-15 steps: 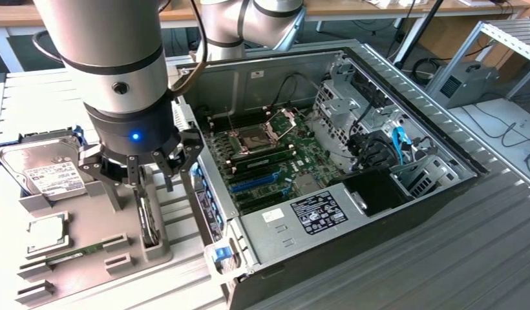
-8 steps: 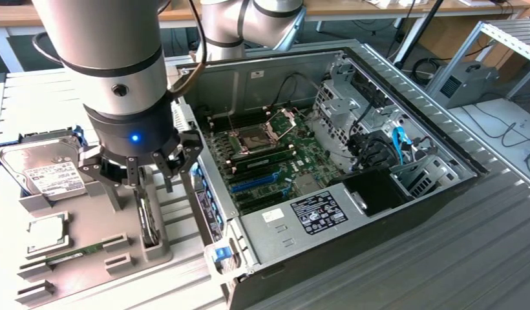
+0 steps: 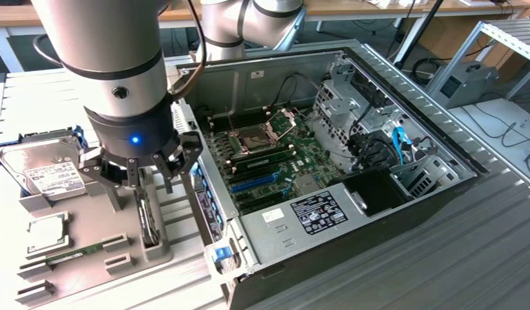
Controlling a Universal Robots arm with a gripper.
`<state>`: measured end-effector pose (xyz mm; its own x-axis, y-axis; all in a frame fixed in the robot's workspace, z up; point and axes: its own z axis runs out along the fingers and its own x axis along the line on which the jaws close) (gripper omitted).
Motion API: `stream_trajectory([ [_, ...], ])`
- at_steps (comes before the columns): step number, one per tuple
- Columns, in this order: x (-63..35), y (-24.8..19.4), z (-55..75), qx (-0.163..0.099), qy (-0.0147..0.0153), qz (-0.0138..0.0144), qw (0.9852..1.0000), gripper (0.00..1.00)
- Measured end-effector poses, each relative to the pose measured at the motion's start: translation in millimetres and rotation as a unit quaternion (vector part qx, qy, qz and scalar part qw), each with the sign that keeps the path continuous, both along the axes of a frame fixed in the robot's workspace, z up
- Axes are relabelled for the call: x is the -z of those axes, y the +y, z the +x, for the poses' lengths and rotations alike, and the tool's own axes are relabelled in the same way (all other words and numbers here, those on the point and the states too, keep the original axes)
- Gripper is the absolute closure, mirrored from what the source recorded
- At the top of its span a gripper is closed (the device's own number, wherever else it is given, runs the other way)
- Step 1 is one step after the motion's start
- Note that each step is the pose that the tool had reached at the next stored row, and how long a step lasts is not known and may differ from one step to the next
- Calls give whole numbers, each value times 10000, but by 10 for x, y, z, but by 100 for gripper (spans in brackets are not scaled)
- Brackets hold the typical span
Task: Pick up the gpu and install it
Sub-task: 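Pick up the gpu and move the gpu toward the slot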
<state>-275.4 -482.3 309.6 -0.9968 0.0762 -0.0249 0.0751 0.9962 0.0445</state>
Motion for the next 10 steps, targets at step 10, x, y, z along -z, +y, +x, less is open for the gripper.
stream_trajectory([
  [10,38,6,-22,0,1,-1,10000,58],
])
